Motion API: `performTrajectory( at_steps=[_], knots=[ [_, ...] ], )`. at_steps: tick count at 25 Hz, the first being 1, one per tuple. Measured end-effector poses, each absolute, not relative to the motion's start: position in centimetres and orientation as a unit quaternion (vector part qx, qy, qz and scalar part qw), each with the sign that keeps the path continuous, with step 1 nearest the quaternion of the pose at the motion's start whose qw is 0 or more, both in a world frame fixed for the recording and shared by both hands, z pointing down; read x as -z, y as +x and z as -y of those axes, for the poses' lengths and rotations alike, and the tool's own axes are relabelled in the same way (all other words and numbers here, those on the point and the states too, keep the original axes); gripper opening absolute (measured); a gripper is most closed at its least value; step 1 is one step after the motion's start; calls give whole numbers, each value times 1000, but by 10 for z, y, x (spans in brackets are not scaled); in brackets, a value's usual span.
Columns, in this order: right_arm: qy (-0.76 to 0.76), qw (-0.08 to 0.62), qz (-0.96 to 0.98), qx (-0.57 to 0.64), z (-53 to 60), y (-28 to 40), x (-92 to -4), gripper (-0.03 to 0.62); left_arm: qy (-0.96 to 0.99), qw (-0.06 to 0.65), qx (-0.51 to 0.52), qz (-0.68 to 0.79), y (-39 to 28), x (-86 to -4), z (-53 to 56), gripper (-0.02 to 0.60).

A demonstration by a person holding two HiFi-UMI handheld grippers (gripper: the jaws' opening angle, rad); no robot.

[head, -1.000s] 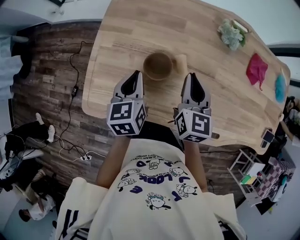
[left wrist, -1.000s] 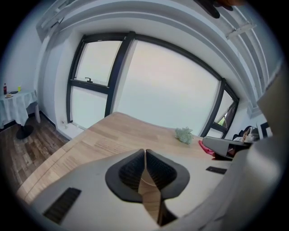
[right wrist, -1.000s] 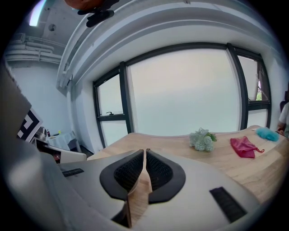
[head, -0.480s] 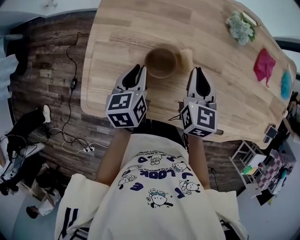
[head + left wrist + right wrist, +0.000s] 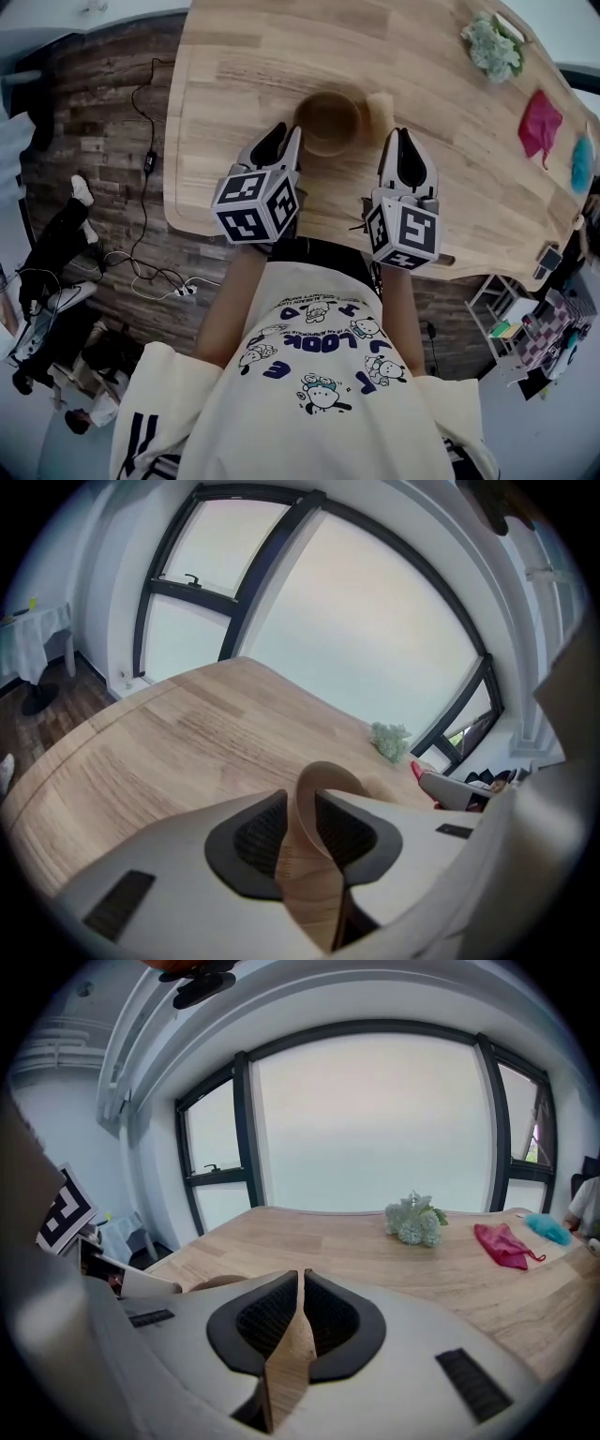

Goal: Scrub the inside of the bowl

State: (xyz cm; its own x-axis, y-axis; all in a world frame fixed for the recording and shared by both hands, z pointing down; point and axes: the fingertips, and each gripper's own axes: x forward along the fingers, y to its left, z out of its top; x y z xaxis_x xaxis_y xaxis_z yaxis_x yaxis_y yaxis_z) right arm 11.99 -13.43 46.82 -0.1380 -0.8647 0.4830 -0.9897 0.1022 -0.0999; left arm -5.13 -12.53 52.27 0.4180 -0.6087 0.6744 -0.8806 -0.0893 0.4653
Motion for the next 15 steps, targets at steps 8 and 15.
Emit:
performTrajectory(
  at_steps=[8,15],
  knots=[
    [645,157,716,-215,138,125,-477,17,713,472,-162,492,-45,-537,125,140],
    [651,164,709,-218,138,126,-482,18,710,487,-174,478,-41,-546,128,140]
  ],
)
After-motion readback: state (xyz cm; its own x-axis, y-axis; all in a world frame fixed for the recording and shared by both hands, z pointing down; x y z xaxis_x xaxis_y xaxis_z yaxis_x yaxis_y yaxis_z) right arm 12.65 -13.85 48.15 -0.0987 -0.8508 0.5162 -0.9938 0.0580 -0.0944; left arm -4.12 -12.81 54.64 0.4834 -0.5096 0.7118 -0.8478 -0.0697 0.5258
